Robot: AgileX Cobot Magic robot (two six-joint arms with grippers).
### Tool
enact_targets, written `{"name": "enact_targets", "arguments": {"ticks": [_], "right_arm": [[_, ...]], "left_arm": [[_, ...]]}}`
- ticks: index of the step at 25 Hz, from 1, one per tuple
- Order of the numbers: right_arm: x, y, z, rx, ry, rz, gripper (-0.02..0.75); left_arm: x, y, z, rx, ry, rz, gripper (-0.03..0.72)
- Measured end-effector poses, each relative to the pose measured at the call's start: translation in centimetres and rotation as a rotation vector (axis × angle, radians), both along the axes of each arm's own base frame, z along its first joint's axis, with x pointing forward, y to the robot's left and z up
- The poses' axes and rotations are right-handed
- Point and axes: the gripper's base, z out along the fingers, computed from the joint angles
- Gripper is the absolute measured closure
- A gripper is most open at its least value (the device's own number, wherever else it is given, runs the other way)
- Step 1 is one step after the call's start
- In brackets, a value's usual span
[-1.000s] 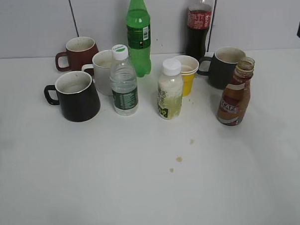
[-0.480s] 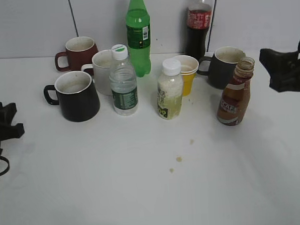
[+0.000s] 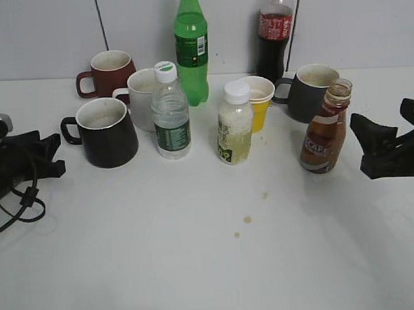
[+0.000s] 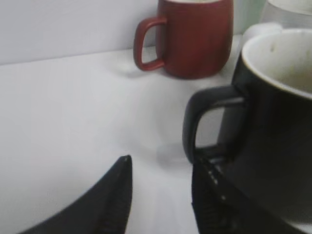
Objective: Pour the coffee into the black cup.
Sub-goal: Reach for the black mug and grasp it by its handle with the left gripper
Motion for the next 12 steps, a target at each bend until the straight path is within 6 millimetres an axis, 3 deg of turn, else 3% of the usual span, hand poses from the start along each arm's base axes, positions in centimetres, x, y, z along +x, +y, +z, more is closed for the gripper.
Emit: {"name": "enact_targets", "arguments": {"ticks": [6, 12], "right_arm": [[0.5, 0.1, -2.1, -0.017, 0.032, -0.001, 0.153], [0.6, 0.1, -3.0, -0.027, 0.068, -0.001, 0.153]], "left_arm": [[2.2, -0.3, 0.0, -0.001, -0.051, -0.024, 0.364], [2.6, -0.5, -0.1, 0.001, -0.060, -0.043, 0.363]]}}
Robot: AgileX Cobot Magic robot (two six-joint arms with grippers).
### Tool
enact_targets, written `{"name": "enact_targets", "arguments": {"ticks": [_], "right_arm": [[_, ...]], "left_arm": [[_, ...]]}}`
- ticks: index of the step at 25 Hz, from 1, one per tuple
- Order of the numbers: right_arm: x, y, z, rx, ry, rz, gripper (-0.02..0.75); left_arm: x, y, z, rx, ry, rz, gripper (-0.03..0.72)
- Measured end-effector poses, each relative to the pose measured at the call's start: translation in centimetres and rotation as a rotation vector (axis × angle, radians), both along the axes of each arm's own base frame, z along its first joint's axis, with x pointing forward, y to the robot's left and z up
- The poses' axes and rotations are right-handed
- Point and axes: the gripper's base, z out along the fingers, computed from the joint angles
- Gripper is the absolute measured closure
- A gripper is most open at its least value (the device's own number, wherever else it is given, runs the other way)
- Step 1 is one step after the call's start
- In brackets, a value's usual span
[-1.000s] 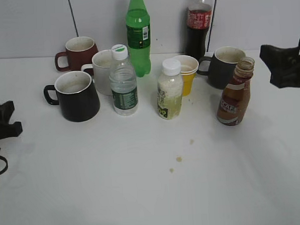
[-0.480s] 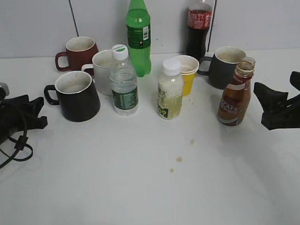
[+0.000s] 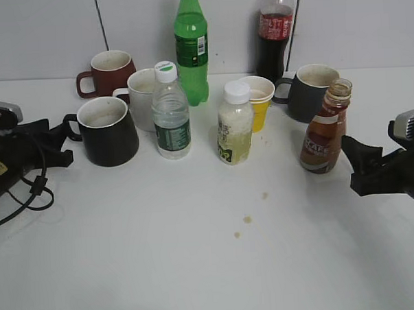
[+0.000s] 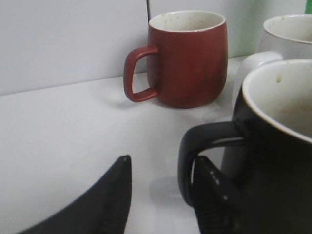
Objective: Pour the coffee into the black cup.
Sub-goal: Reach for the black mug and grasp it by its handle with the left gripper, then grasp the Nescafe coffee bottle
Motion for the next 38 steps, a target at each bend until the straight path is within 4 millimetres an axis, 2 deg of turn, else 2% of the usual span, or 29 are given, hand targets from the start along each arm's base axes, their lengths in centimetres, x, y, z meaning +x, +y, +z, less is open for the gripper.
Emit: {"name": "enact_targets", "arguments": {"ticks": [7, 18, 23, 26, 30, 34, 38], "right_arm": [[0.0, 0.0, 0.0, 0.001, -0.003, 0.000, 0.153], [0.0, 0.0, 0.0, 0.001, -0.004, 0.000, 0.154], [0.0, 0.0, 0.0, 0.002, -0.004, 0.000, 0.153], [0.0, 0.0, 0.0, 0.001, -0.003, 0.003, 0.153], [0.6, 0.6, -0.8, -0.013, 0.021, 0.047, 0.150], [1.2, 1.2, -2.5, -0.033, 0.078, 0.096, 0.149], [1.5, 1.2, -4.9, -0.052, 0.165, 0.082, 0.149]], "left_arm": [[0.3, -0.5, 0.0, 0.009, -0.013, -0.061, 0.363], [3.0, -1.0, -1.3, 0.014, -0.046, -0.094, 0.363], [4.9, -1.4, -1.8, 0.022, -0.082, -0.126, 0.366], [5.7, -1.8, -2.2, 0.030, -0.100, -0.165, 0.432], [6.2, -2.3, -2.2, 0.033, -0.112, -0.186, 0.635], [6.2, -2.4, -2.1, 0.027, -0.117, -0.185, 0.643], [5.1, -2.0, -1.5, 0.026, -0.087, -0.142, 0.645]]}}
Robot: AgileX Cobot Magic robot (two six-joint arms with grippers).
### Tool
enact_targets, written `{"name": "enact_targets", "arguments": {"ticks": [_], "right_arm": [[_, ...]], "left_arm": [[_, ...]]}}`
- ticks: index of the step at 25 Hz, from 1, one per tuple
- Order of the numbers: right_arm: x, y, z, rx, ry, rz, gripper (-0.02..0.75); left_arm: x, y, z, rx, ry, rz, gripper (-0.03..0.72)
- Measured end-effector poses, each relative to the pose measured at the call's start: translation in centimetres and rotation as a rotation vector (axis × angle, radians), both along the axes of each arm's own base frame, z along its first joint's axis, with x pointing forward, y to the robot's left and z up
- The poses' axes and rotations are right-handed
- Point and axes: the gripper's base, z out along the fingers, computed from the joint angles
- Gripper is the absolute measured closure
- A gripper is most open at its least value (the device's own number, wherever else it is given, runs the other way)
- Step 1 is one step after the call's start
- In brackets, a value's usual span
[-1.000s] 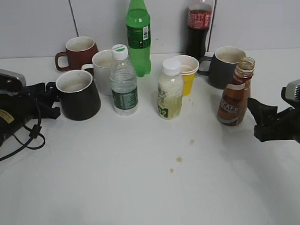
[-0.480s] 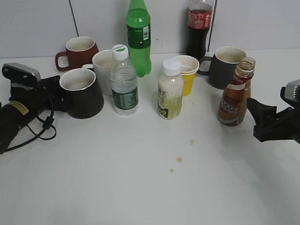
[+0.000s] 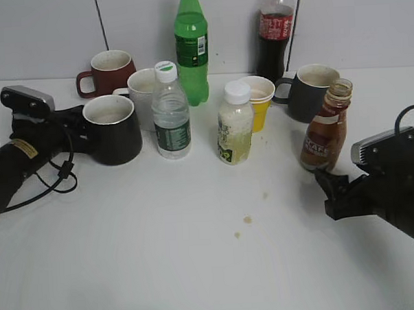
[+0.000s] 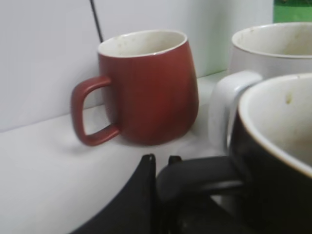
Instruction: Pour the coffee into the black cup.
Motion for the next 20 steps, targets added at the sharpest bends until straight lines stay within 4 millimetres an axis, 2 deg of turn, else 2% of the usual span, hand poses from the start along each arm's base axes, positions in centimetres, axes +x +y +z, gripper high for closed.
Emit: {"name": "enact_targets", "arguments": {"ticks": [2, 11, 16, 20], "right_arm": [[0.5, 0.2, -0.7, -0.004, 0.015, 0.002, 0.149], [4.2, 1.3, -1.6, 0.019, -0.040, 0.011, 0.149], [6.1, 1.8, -2.5, 0.051, -0.053, -0.006, 0.149], [7.4, 2.2, -2.9, 0.060, -0.074, -0.007, 0.149]], "left_arm": [[-0.7, 0.2, 0.6, 0.009, 0.016, 0.017, 0.648], [-4.7, 0.7, 4.7, 0.010, 0.011, 0.031, 0.650], [-6.7, 0.8, 5.2, 0.012, 0.036, 0.029, 0.650], [-8.1, -0.2, 5.3, 0.015, 0.054, -0.004, 0.650]]}}
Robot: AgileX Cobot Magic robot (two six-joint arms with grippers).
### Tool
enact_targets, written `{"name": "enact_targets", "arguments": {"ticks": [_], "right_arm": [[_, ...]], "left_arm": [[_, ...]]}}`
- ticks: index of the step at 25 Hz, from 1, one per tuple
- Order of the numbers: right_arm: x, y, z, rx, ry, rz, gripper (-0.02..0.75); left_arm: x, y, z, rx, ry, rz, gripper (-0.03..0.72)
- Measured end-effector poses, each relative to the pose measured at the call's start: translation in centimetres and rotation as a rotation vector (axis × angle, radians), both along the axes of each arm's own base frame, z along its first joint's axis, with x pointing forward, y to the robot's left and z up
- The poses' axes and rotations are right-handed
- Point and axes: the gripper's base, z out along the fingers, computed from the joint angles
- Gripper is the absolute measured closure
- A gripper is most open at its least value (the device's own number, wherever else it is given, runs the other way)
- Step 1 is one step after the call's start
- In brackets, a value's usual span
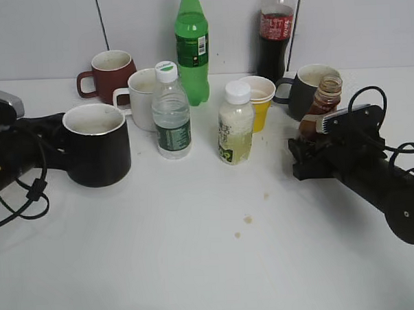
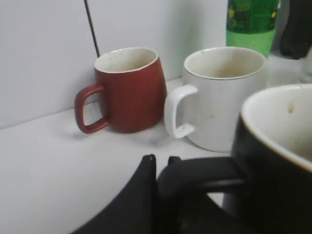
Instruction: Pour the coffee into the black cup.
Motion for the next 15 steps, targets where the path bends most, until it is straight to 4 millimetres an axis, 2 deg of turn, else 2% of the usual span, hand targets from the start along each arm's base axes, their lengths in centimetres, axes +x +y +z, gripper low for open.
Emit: {"name": "enact_targets", "arguments": {"ticks": [6, 9, 15], "right_arm": [[1.0, 0.3, -0.4, 0.006, -0.015, -0.002, 0.155], [1.0, 0.3, -0.6, 0.009, -0.011, -0.003, 0.235], [1.1, 0.3, -0.3, 0.007, -0.013, -0.002, 0.234]], "left_arm": [[-1.2, -2.7, 0.0, 0.005, 0.006, -0.093, 0.650], [-1.8, -4.5, 0.0, 0.006, 0.006, -0.155, 0.652], [-3.0, -7.2, 0.0, 0.008, 0.005, -0.256, 0.652]]}}
